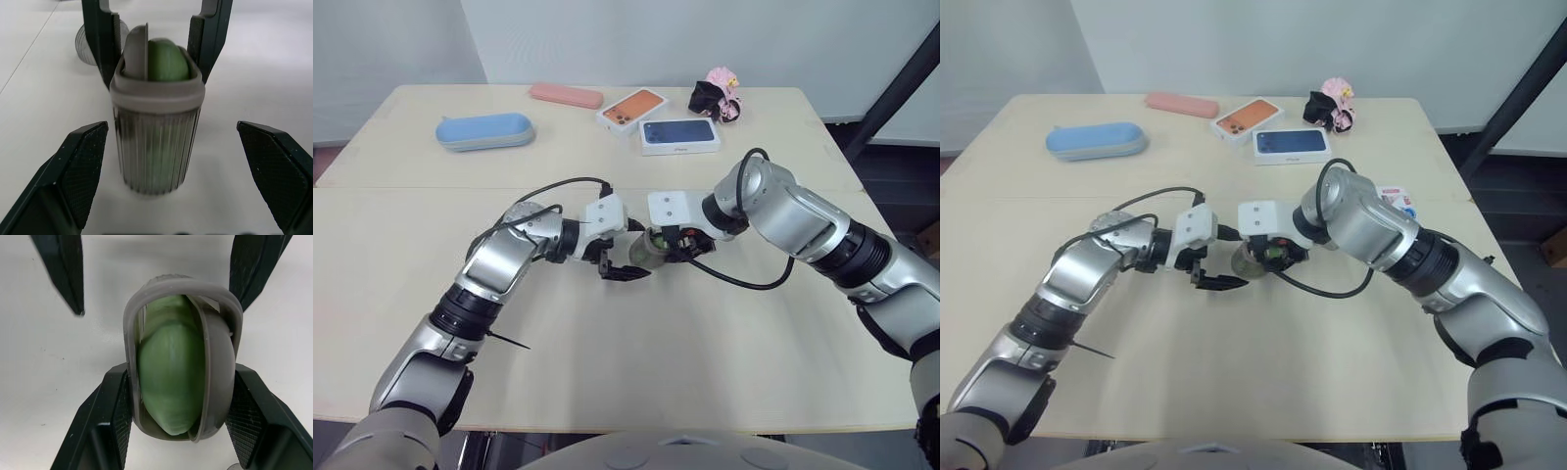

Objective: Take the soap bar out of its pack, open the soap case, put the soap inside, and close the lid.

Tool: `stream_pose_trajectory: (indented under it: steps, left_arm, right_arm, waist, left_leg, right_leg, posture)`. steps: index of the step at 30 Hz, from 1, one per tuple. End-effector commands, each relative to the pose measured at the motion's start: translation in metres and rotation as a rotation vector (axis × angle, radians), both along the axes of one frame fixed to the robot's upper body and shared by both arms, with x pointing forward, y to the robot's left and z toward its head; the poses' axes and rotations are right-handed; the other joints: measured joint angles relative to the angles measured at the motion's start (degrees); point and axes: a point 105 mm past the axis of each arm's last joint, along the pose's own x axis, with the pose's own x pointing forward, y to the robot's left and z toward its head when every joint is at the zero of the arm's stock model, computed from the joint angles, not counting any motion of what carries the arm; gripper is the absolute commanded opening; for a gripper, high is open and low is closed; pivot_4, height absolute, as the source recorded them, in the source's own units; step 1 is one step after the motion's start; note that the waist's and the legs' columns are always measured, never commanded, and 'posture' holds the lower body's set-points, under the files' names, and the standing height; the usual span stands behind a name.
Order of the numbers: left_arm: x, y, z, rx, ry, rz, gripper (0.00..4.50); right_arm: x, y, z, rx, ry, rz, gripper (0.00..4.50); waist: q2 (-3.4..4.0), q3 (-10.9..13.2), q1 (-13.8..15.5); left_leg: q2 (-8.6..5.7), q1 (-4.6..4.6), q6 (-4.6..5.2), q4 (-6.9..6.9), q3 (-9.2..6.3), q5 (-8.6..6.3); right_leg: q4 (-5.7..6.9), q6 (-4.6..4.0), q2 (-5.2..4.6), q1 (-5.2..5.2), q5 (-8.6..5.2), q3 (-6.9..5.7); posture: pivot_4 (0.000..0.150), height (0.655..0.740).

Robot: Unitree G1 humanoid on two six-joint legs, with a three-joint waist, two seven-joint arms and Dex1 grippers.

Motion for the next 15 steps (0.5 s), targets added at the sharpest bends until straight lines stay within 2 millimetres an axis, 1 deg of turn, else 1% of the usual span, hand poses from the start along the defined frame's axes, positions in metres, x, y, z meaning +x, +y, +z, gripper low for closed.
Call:
stream_pose_trajectory:
  steps: [1, 8, 15]
  left_arm:
    - [0.0032, -0.0057, 0.0107, -0.037, -0.056, 0.003, 4.5]
    - [0.0033, -0.0137, 0.0051, -0.045, -0.068, 0.013, 4.5]
    - [0.0072, -0.0109, 0.0065, -0.042, -0.074, 0.023, 4.5]
  right_arm:
    - [0.0023, 0.0001, 0.0093, 0.028, -0.033, -0.002, 2.11]
    - [0.0005, 0.0018, 0.01, 0.033, -0.029, 0.003, 2.11]
    - [-0.0011, 0.002, 0.0087, 0.029, -0.022, 0.008, 2.11]
  waist:
    - [0.0, 0.0, 0.03]
    - [0.0, 0.0, -0.04]
    - [0.0, 0.0, -0.03]
  left_leg:
    - [0.0, 0.0, 0.0, 0.0, 0.0, 0.0]
    - [0.0, -0.02, 0.0, 0.0, 0.0, 0.0]
    - [0.0, -0.01, 0.01, 0.0, 0.0, 0.0]
  right_leg:
    - [0.0, 0.0, 0.0, 0.0, 0.0, 0.0]
    - [0.0, 0.0, 0.01, 0.0, 0.0, 0.01]
    - [0.0, 0.0, 0.01, 0.0, 0.0, 0.01]
  posture:
    - [0.15, 0.74]
    - [0.15, 0.74]
    - [0.15, 0.74]
